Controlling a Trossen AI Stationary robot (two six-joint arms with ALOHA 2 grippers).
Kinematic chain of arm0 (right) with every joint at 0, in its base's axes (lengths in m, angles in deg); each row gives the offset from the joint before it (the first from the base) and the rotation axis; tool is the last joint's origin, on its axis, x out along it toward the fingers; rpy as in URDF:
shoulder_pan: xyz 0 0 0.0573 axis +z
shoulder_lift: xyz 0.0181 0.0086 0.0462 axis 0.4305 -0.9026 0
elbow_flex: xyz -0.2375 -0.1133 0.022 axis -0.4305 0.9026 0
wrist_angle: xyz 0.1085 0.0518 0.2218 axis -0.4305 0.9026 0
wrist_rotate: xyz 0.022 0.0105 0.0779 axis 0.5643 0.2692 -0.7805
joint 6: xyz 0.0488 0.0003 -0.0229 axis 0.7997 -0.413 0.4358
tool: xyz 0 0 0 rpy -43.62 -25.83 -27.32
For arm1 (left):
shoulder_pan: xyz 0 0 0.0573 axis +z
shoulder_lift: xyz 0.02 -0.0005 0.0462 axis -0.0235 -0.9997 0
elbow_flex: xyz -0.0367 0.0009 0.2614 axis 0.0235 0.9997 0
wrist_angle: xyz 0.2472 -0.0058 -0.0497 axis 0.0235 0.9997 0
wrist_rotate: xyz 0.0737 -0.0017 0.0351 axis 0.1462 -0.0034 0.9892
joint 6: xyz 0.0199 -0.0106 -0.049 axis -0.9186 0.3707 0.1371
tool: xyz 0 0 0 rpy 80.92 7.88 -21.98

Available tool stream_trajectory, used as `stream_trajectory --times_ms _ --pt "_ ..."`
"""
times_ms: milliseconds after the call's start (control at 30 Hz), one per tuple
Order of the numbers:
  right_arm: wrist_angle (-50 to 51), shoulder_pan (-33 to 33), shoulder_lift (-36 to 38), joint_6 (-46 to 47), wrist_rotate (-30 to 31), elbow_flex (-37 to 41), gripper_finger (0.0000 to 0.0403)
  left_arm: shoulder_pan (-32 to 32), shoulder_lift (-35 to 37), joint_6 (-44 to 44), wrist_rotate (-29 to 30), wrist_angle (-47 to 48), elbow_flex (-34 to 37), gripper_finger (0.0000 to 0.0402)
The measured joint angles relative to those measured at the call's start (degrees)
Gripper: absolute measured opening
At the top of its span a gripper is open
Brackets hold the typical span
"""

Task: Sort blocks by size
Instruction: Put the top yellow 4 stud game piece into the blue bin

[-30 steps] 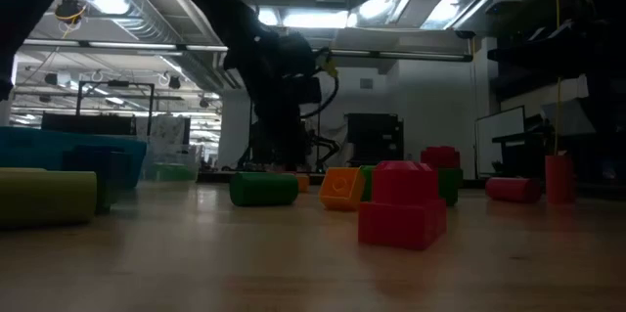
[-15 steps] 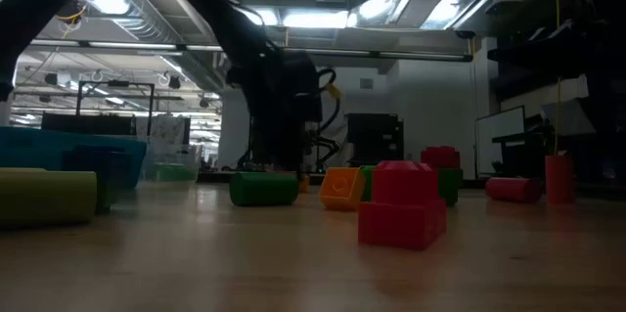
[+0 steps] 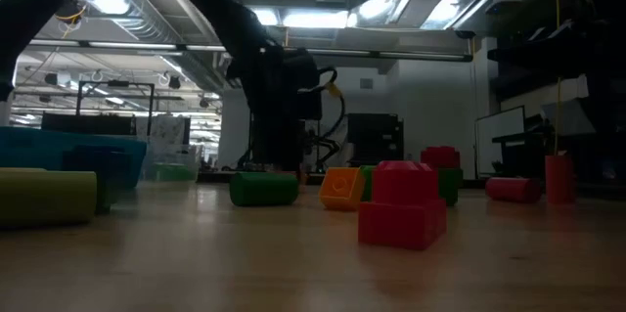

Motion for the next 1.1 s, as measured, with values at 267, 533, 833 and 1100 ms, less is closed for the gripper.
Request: stream_trajectory --times_ms 267,533,833,1100 --pt "0.0 0.0 0.0 0.0 0.0 0.0 0.0189 0.0 5.9 2.3 1.2 21.1 -5.5 0.0133" --pt "0.0 0.0 0.0 0.0 0.0 0.0 0.0189 -0.3 14.0 13.0 1.2 45.1 -6.0 0.0135" --pt "0.1 0.0 0.0 0.0 0.0 0.0 0.0189 -3.2 17.6 24.0 10.8 60.7 -4.7 0.0141" --pt "0.2 0.0 0.0 0.0 0.0 0.0 0.0189 -4.2 17.6 29.9 13.9 61.0 4.1 0.014"
